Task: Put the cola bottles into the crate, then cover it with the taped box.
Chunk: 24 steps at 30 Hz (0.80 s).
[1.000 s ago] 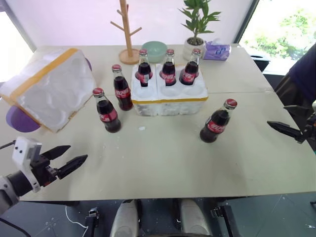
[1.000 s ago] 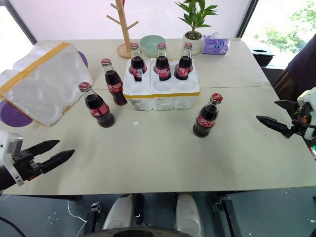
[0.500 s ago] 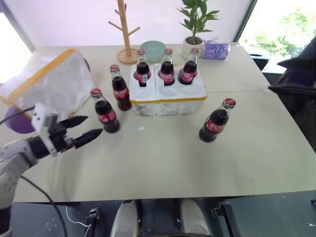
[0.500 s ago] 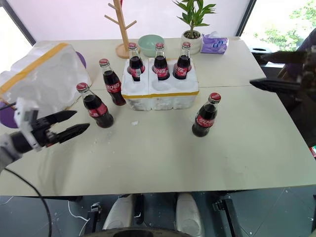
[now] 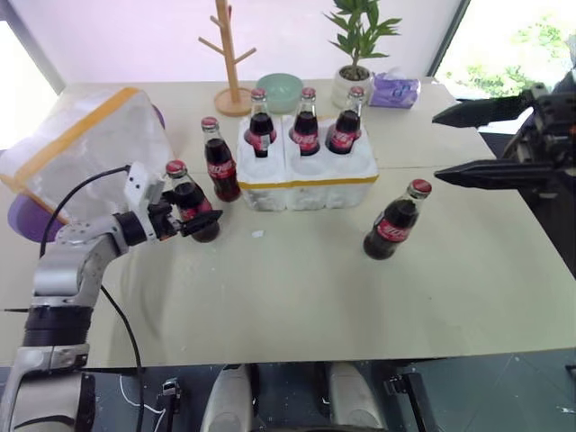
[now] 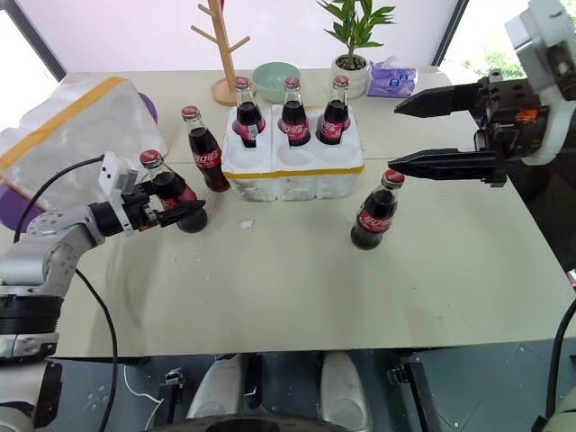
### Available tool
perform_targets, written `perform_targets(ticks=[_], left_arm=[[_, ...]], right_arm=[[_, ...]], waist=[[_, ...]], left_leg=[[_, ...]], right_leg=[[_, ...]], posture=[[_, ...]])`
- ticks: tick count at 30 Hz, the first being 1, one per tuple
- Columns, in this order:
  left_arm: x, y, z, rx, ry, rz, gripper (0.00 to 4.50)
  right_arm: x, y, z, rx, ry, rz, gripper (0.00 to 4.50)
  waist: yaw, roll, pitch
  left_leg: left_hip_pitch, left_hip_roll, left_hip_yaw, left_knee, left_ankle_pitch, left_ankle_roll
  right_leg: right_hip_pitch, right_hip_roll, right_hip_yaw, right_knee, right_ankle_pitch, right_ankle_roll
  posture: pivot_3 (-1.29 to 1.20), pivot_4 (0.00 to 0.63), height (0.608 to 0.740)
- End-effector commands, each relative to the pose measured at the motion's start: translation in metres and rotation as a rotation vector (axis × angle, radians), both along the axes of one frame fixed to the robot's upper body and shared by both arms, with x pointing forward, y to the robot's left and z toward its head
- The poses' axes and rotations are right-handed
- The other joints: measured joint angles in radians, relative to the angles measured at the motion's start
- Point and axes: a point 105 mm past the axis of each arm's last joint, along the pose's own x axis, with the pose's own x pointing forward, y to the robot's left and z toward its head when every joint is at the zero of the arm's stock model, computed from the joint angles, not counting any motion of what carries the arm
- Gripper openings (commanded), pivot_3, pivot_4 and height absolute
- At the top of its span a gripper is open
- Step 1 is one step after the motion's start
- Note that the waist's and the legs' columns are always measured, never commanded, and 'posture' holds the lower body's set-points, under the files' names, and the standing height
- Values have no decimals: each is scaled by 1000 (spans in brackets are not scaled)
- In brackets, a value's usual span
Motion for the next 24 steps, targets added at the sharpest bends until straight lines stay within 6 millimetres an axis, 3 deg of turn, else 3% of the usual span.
perform_targets(ticks=[1,4,7,14,19,24], left_arm=[[-11,-1,11,36,-13,-84,3181],[-30,0,21,63,43,-179,3181],[-42,-3,44,41,57,-270,3181],[-43,-41,128,-159,-14,-507,3181],[-14,-87,169,-274,-134,-522,3181],[34,-138,176,-252,-219,-370,3181]], right_arm=[[-7,2,11,22,-53,-8,4500],[-7,1,9,37,-29,-25,4500],[-6,2,9,38,-55,-37,4500],[-2,5,5,53,-68,-60,4500],[2,5,5,70,-82,-83,4500],[6,2,4,86,-99,-123,4500]], waist=[[2,0,0],[-3,-1,1],[-1,-1,1],[21,-5,3],[28,-5,3],[26,-5,4]], left_leg=[[0,0,0,0,0,0],[0,0,0,0,0,0],[-1,0,0,-1,0,0],[-4,0,-2,4,1,-1],[-4,-1,-3,5,1,0],[-6,-1,-4,12,0,1]], right_leg=[[0,0,0,0,0,0],[0,0,0,0,0,0],[-1,0,0,0,0,0],[-1,0,-1,1,0,0],[0,1,-1,2,2,4],[0,1,-1,5,2,5]], posture=[[0,150,740],[0,150,740],[0,150,740],[0,150,740],[0,150,740],[0,150,740]])
